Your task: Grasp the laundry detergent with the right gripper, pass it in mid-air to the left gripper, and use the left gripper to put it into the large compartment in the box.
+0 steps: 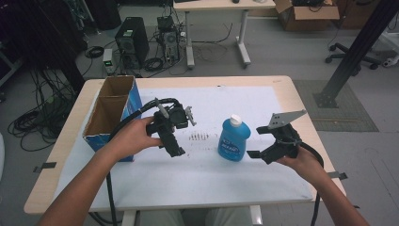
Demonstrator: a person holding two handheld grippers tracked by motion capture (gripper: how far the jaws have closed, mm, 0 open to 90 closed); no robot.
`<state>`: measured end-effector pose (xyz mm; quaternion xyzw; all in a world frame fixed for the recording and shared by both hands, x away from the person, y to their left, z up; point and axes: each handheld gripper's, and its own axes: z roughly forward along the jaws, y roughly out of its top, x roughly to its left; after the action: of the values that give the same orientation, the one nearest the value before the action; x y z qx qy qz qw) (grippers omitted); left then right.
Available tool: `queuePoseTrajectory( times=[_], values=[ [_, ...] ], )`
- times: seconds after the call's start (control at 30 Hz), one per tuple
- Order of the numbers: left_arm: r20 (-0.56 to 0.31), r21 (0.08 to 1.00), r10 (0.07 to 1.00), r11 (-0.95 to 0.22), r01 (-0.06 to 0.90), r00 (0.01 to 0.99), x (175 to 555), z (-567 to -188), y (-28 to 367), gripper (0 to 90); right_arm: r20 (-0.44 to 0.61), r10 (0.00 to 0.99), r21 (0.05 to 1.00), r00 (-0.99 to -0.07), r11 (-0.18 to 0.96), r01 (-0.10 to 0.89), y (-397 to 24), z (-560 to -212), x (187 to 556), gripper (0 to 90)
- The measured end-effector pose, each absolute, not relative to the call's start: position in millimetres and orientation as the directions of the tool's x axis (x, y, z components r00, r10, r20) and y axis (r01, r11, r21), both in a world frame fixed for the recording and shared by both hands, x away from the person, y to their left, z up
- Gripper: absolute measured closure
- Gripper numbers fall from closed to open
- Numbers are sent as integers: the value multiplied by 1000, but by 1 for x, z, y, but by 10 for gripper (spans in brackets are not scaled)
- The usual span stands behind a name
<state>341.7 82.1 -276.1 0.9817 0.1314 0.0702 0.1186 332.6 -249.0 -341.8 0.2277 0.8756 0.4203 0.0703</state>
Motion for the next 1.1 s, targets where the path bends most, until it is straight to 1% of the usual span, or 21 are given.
queuePoseTrajectory(
  times=[0.57, 1.1],
  values=[
    [105, 248, 274, -938, 242, 956, 343, -278, 81, 46, 61, 465, 832, -883, 465, 303, -257, -355, 327, 35],
    [101, 245, 277, -938, 246, 955, 343, -279, 83, 47, 56, 479, 843, -876, 448, 298, -252, -367, 332, 37]
  ],
)
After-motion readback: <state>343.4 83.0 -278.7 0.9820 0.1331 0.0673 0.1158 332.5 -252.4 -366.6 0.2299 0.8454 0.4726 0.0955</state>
